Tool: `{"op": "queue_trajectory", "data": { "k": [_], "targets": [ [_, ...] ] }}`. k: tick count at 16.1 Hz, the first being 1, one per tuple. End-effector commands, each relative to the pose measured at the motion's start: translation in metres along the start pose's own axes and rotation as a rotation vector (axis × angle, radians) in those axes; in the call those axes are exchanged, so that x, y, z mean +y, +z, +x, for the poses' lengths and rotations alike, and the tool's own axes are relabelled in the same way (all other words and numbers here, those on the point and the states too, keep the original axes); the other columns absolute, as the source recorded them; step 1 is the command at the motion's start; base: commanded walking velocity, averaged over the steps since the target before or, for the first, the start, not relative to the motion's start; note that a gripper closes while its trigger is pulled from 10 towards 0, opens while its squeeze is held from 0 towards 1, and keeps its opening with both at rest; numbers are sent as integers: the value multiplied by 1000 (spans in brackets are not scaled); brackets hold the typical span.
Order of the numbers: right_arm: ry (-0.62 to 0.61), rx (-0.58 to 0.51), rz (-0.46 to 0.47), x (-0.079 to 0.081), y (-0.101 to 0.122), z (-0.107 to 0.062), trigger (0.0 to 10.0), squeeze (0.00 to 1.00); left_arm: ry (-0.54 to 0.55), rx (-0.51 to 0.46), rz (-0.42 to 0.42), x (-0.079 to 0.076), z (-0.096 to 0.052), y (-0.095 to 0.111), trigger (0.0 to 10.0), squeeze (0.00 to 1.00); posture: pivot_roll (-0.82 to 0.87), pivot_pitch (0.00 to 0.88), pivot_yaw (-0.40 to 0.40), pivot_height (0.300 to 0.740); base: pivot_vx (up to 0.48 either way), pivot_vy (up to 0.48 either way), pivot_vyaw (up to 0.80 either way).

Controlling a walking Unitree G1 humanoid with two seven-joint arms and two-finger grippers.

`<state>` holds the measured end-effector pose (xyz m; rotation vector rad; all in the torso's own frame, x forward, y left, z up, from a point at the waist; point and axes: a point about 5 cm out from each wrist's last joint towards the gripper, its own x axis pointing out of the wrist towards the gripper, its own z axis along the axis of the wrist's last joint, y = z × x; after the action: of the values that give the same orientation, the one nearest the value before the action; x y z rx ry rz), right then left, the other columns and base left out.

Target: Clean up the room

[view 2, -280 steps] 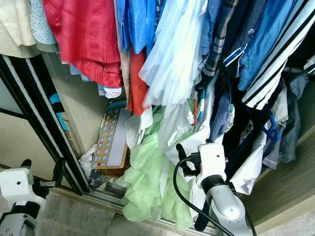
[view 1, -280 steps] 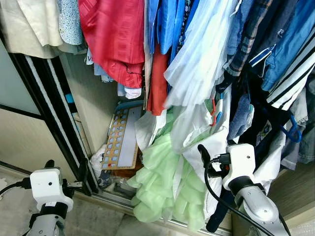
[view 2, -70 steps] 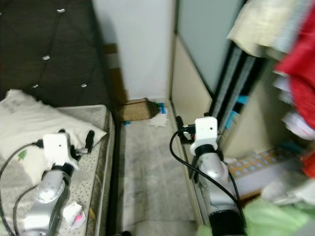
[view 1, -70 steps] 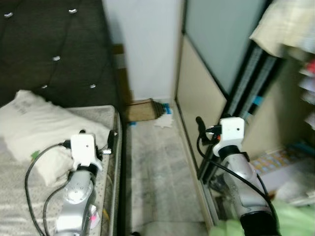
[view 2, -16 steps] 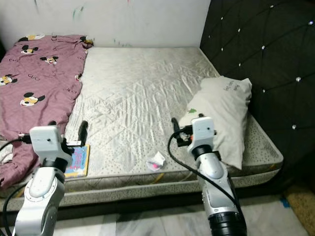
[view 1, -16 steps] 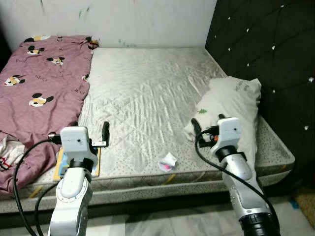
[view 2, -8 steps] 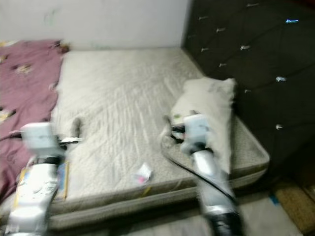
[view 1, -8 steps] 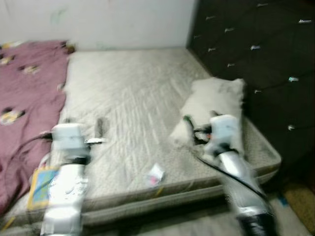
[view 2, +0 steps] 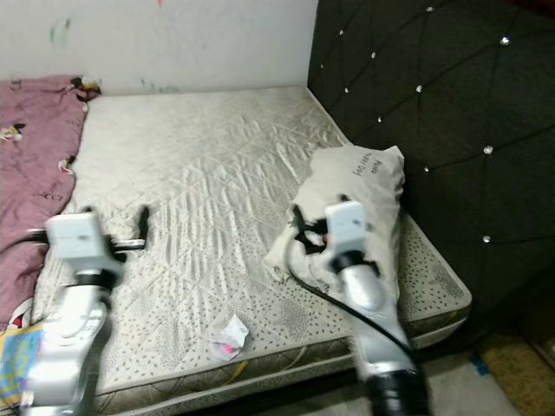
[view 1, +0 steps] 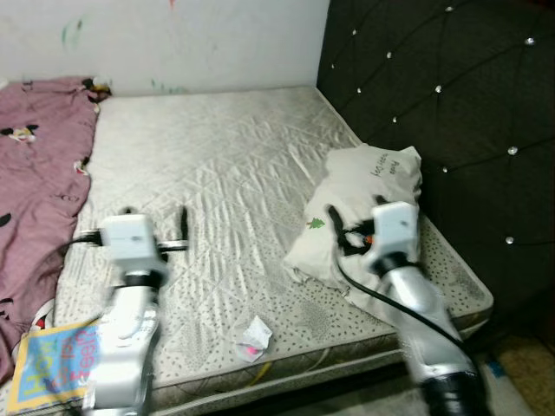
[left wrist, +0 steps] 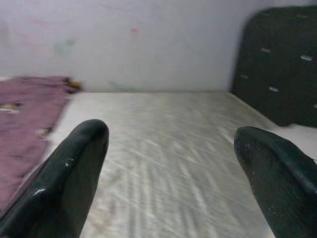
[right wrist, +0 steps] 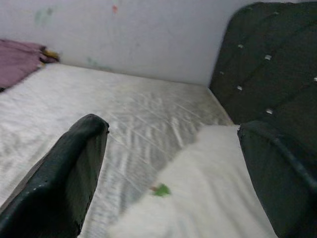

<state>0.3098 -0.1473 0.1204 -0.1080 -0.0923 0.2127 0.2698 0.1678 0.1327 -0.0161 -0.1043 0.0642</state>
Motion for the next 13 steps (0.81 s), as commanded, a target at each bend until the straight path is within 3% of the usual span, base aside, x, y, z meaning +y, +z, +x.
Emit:
{"op": "queue_trajectory", "data": {
  "k": [1, 3, 6, 12, 13],
  "targets": [
    [2, -6, 0, 1, 2, 1, 10000, 0, 6, 11, 19, 3, -1, -2, 10000, 0, -31, 33, -75, 740, 0, 0, 525],
    [6, -6, -4, 2, 2, 0, 10000, 0, -2, 13, 19, 1, -2, -1, 10000, 0, -34, 40, -74, 740, 0, 0, 800],
    [9, -2, -4, 2, 2, 0, 10000, 0, -3, 16, 16, 0, -2, -2, 10000, 0, -35, 46, -79, 740, 0, 0, 0],
    [22, -2, -11, 4, 2, 1, 10000, 0, -5, 22, 14, -1, -3, -2, 10000, 0, -37, 54, -81, 740, 0, -284, 0],
    [32, -3, -23, 5, 2, 1, 10000, 0, -5, 22, 15, -1, -3, -3, 10000, 0, -37, 54, -81, 740, 0, -368, 800]
  ]
}}
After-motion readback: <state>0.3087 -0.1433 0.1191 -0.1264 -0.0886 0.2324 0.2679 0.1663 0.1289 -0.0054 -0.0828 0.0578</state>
